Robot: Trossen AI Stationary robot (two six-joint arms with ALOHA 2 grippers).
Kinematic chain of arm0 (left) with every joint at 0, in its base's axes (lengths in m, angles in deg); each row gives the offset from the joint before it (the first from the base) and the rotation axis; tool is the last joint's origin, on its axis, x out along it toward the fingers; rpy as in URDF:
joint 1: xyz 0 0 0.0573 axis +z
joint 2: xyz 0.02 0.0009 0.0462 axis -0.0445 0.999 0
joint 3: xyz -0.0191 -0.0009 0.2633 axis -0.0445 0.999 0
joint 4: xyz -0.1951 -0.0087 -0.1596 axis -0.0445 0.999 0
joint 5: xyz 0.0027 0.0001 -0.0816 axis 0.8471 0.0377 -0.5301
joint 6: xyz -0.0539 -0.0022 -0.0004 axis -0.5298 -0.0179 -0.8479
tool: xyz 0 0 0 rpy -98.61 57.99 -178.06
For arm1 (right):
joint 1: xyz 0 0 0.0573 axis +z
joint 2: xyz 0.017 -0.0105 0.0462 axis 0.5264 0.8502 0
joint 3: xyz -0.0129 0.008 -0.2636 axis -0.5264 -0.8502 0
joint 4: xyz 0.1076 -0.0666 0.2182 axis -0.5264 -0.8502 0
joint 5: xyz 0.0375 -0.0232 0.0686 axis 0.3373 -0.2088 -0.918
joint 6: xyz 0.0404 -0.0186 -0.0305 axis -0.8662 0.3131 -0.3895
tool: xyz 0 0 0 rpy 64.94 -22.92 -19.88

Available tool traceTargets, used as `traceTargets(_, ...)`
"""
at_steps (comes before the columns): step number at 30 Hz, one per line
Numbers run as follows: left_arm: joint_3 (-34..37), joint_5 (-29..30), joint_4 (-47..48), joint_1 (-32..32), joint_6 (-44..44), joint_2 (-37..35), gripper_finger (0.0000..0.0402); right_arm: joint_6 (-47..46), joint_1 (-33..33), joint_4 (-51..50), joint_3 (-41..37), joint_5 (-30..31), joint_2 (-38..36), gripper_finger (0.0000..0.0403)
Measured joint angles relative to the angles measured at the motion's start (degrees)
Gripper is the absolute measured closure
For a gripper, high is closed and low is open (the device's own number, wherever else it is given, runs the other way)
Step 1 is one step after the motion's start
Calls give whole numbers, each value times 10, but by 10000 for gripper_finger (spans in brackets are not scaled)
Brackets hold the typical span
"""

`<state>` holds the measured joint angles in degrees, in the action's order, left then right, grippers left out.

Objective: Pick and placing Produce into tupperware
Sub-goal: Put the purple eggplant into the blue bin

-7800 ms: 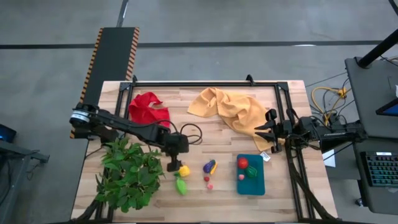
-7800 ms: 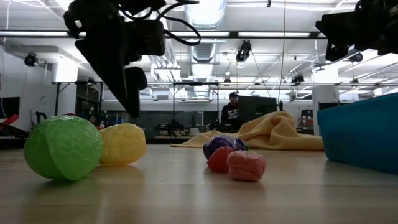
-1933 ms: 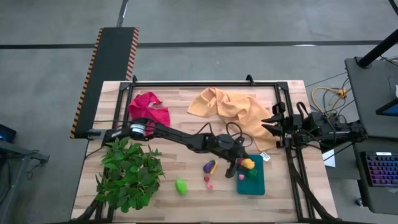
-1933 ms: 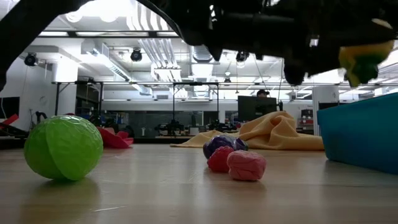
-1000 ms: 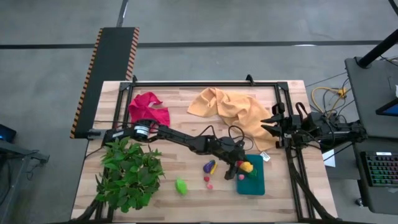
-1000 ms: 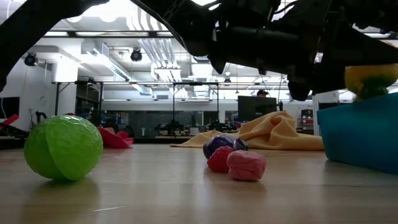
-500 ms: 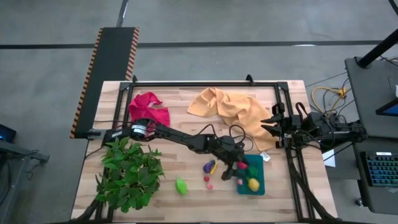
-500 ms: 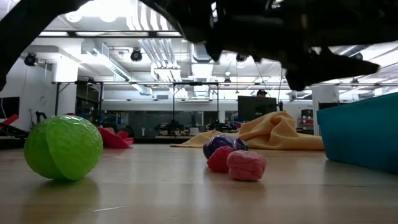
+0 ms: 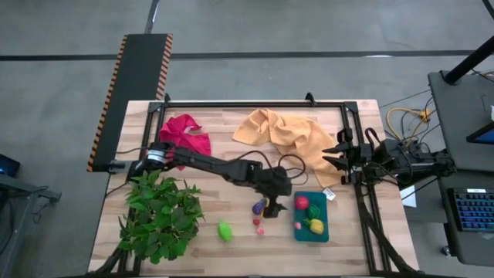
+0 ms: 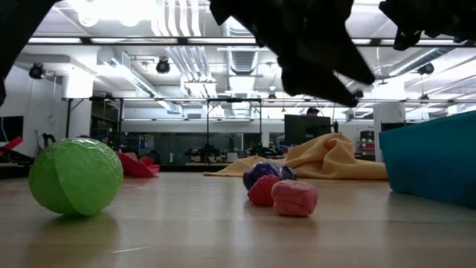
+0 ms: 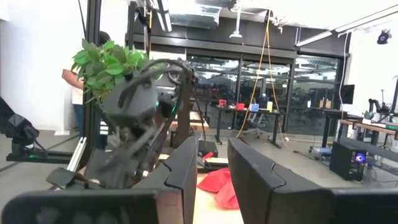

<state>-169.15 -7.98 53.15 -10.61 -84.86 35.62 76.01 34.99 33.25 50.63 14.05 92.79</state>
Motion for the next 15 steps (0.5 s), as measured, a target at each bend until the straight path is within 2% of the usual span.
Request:
traceTargets(8,10,30,22,-3,6,-4,113,1,0,-5,0,0,0,327)
traceTargets(15,93,42,-140,-2,63,-66,114,1,0,-10,0,0,0,334)
